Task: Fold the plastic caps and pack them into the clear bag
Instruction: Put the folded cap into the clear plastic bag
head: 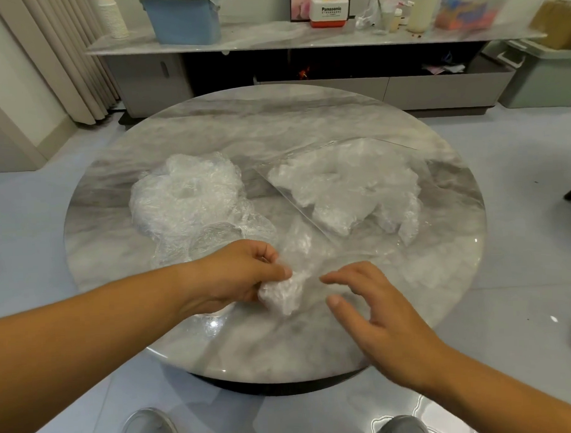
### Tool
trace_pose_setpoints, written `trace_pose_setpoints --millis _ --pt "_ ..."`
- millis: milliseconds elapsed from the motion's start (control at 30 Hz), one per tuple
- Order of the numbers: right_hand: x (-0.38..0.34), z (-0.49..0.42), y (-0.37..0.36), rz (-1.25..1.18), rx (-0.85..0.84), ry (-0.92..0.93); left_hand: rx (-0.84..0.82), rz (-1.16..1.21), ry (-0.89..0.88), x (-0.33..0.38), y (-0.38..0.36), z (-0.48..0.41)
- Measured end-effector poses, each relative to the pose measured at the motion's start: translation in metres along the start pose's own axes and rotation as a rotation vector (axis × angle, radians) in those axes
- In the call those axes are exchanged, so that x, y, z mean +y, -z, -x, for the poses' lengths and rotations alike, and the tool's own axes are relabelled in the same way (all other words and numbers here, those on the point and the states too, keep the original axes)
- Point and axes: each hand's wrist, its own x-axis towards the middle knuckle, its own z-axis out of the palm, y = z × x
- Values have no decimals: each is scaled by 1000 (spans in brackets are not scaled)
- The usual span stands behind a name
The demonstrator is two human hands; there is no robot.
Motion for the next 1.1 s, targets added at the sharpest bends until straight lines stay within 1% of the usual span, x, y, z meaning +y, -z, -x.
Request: trace_pose_setpoints --millis 67,133,200,267,333,400,467,567,667,733,800,867,967,1033,1100 --pt "-9 -8 1 -248 28 -177 -33 158 -5 0 1 2" --pt "-14 -16 3 -492 0 -275 -90 256 -1 1 0 6" --pt "-17 -22 4 -757 -33 -351 -195 292 23 0 -3 9" --pt "-18 -25 6 -973 -47 -388 -303 280 34 1 -6 15" --pt "-19 -27 7 -1040 -37 -361 -365 248 54 1 -8 21" --pt "-18 -28 7 -1006 -12 -312 -383 232 97 0 -11 24" --pt "-16 -28 8 -874 6 -227 -388 236 150 0 -13 27" --pt "-11 -21 8 -491 -14 18 -399 281 223 0 -11 26" --pt "-5 -12 7 -146 -65 233 -429 424 288 2 -4 23" --pt "-3 -8 5 -3 -80 374 -465 534 304 4 1 21" --pt "-3 -6 5 93 -96 469 -481 584 297 5 5 19" --pt "-2 -4 6 172 -158 494 -473 561 290 5 5 16" --pt "-1 -2 3 252 -260 455 -377 387 237 3 -2 17" --pt "0 -2 1 244 -274 437 -292 294 187 -1 -6 18" --pt "0 -2 1 188 -264 419 -228 281 151 -6 -9 16"
